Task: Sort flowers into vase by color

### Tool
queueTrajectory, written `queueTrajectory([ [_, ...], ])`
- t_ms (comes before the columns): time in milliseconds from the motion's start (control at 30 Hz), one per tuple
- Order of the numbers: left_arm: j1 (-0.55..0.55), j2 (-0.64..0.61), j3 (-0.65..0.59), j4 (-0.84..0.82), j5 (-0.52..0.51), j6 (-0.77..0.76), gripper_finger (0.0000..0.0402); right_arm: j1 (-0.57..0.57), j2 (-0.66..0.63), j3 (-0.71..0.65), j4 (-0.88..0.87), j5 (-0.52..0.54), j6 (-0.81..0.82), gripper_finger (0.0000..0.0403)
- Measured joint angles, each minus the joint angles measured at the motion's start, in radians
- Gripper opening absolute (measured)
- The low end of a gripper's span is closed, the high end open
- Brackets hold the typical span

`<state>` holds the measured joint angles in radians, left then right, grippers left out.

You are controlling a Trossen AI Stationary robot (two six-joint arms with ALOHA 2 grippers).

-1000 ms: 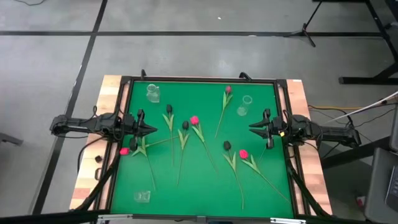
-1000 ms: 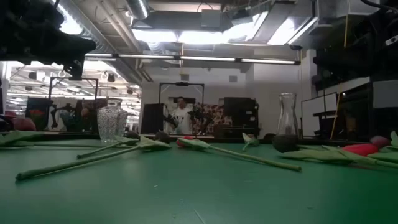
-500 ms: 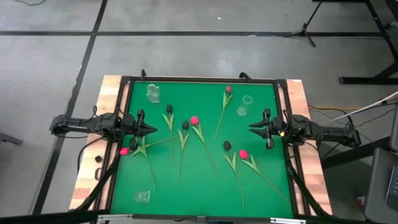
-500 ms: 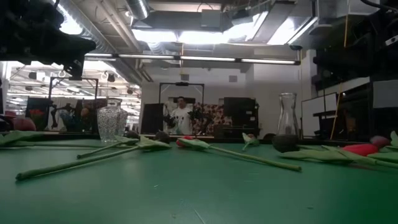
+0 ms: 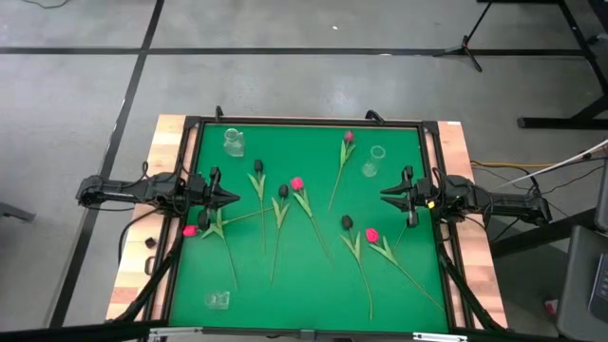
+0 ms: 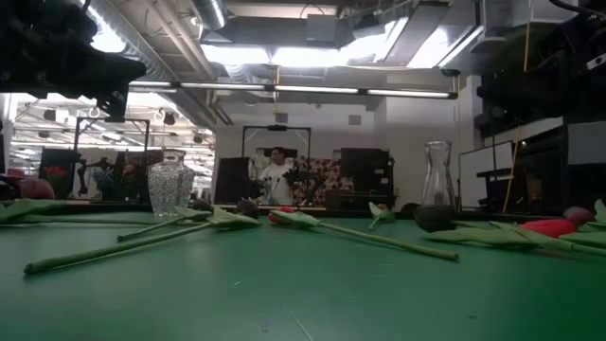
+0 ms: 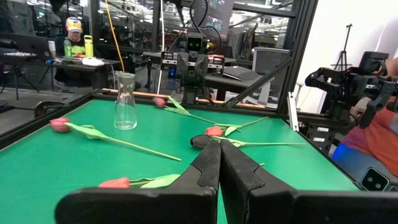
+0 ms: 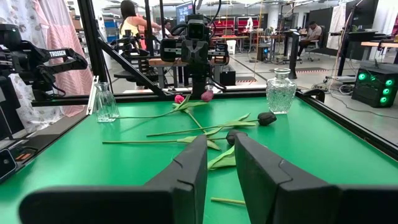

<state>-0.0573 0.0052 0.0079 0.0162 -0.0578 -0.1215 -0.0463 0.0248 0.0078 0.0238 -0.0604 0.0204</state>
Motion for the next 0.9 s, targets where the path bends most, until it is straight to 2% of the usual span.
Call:
queueTrajectory([
  [367, 0.0, 0.0, 0.0, 0.0, 0.0, 0.0, 0.0, 0.0, 0.0, 0.0, 0.001, 0.002, -0.017, 0.0083],
  [500, 0.0, 0.0, 0.0, 0.0, 0.0, 0.0, 0.0, 0.0, -0.001, 0.003, 0.039, 0.079, -0.382, 0.0083],
  [567, 0.0, 0.0, 0.0, 0.0, 0.0, 0.0, 0.0, 0.0, -0.001, 0.005, 0.031, 0.098, -0.467, 0.0083],
  [633, 0.0, 0.0, 0.0, 0.0, 0.0, 0.018, 0.0, 0.0, -0.001, 0.008, 0.035, 0.101, -0.463, 0.0083],
  [900, 0.0, 0.0, 0.0, 0.0, 0.0, 0.052, 0.0, 0.0, -0.001, 0.009, 0.031, 0.068, -0.232, 0.0083],
])
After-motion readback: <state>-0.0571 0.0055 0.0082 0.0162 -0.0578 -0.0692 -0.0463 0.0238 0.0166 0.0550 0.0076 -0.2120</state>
